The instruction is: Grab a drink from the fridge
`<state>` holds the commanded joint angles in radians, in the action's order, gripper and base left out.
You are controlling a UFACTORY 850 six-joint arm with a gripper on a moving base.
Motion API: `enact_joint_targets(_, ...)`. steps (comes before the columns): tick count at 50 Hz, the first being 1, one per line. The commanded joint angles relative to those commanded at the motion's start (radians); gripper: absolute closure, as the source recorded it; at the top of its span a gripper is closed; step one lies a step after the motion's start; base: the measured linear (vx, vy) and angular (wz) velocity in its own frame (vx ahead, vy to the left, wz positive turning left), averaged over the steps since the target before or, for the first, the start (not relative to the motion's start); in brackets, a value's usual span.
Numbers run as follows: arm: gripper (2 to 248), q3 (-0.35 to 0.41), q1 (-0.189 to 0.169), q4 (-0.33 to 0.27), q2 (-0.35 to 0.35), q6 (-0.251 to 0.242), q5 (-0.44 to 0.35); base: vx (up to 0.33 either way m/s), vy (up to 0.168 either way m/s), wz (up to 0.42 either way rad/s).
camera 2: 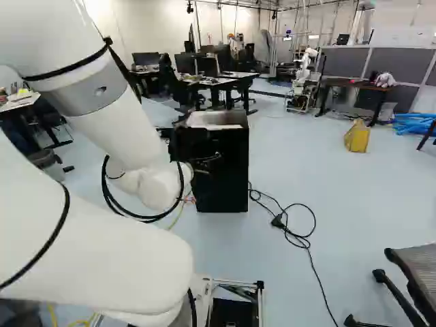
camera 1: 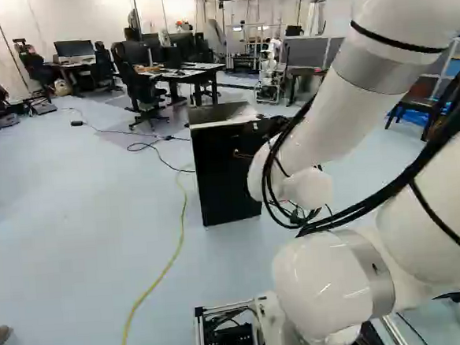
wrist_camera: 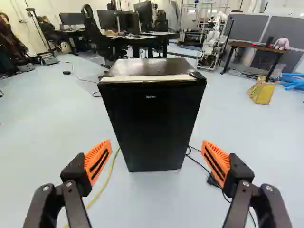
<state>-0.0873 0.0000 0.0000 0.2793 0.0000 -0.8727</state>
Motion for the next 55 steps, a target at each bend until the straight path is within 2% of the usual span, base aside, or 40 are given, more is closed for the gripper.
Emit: enact_joint_targets(55,3,0.0,0.0,0.0,0.0,0.0,0.0,-0.002,-0.004,-0.007)
